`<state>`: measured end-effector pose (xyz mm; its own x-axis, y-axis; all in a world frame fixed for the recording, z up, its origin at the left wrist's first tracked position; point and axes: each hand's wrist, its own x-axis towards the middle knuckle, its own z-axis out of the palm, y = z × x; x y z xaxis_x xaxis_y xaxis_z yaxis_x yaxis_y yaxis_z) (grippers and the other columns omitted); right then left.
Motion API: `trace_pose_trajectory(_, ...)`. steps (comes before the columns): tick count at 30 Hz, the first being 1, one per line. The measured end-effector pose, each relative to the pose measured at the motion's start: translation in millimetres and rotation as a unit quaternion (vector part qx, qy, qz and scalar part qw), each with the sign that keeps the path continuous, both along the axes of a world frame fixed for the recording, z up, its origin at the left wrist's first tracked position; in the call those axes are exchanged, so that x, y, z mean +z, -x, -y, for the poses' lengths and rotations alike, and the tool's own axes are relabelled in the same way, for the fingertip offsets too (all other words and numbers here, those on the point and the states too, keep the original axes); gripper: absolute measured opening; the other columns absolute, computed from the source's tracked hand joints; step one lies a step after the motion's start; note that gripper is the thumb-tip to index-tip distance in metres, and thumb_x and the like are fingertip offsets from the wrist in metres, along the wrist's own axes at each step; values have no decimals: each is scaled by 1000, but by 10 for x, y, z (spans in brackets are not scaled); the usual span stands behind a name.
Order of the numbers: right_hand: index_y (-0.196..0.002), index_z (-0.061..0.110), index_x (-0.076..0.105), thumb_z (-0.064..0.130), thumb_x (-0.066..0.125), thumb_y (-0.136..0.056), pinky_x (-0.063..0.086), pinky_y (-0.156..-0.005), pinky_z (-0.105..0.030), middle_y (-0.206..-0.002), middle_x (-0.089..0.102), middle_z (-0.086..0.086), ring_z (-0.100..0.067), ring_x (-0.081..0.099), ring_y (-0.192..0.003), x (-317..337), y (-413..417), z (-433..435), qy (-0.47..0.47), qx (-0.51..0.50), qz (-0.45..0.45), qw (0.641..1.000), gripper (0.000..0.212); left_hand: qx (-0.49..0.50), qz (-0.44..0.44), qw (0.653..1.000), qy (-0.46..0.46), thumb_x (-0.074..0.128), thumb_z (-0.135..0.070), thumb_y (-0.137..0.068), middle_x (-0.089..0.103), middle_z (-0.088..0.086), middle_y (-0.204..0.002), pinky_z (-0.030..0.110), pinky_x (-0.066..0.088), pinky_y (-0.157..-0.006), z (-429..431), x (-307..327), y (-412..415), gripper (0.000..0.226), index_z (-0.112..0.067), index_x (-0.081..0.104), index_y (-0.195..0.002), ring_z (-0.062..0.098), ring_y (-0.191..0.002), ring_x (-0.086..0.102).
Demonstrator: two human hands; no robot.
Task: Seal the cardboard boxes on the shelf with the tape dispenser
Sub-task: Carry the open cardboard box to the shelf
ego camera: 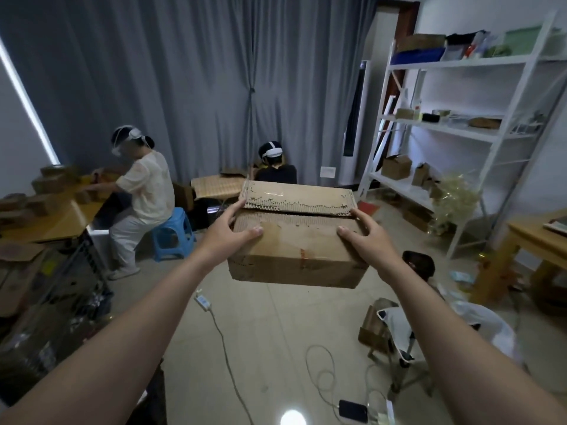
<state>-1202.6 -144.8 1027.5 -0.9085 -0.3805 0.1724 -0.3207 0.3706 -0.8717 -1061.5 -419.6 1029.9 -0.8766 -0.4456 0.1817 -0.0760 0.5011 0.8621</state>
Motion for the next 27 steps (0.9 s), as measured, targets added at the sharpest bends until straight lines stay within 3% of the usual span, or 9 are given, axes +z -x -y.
trace_pose_trajectory(2,-151,31,43,38,71,-92,44,-102,-34,-150,45,1,-11,44,-118,-45,239,111,8,7,19,1000,66,-4,12,1000,-5,76,-71,-67,41,-3,-155,50,48,-105,133,-62,243,92,-62,27,-144,19,-138,44)
trace_pose_trajectory(5,-151,29,43,42,70,-91,44,-107,-38,-152,44,0,-13,45,-124,-141,594,290,-7,4,17,1000,67,-10,20,999,-32,76,-72,-64,44,-3,-153,50,49,-105,318,-172,599,96,-59,27,-145,20,-135,48)
trace_pose_trajectory(10,-155,36,28,37,72,-91,46,-107,-48,-150,44,4,-19,49,-128,-424,1087,655,23,-3,70,997,78,7,3,994,-109,71,-39,-91,44,-2,-144,32,51,-89,615,-461,1278,76,-43,27,-152,18,-124,48)
trace_pose_trajectory(13,-155,29,28,42,80,-82,51,-102,-48,-144,48,5,-21,56,-122,-711,1479,962,48,-41,129,990,91,50,-3,985,-164,70,-36,-92,37,-1,-155,34,45,-94,944,-716,1767,80,-34,23,-157,18,-126,45)
trace_pose_trajectory(16,-107,32,60,27,76,-89,53,-77,-27,-110,65,10,-8,63,-94,-892,1853,1356,61,-60,150,985,25,58,12,977,-204,72,-33,-91,46,1,-149,27,46,-85,1360,-907,2251,75,-23,33,-155,10,-109,52)
trace_pose_trajectory(18,-94,39,58,23,73,-91,51,-71,-24,-101,65,10,-9,64,-91,-928,2150,1728,71,-56,164,982,22,47,24,977,-208,72,-30,-91,52,0,-139,21,44,-69,1696,-1005,2608,67,-20,41,-150,4,-94,51)
trace_pose_trajectory(22,-114,46,55,28,74,-90,51,-74,-25,-106,65,11,-11,64,-98,-933,2727,2389,102,-78,193,973,36,23,34,968,-246,71,-19,-92,59,-8,-118,18,45,-63,2313,-1086,3186,55,-19,50,-143,-1,-86,54)
trace_pose_trajectory(25,-129,47,48,30,75,-90,47,-72,-23,-102,61,20,-3,59,-94,-919,3114,2780,94,-105,179,974,51,12,34,964,-262,75,-15,-88,66,-5,-121,20,52,-73,2747,-1123,3627,58,-17,51,-141,1,-95,62)
trace_pose_trajectory(27,-143,41,47,34,77,-87,47,-76,-26,-111,62,15,-4,58,-99,-914,3359,2974,92,-123,179,972,64,5,34,961,-274,77,-17,-86,67,-7,-121,25,54,-83,2967,-1119,3933,61,-17,52,-142,6,-102,65)
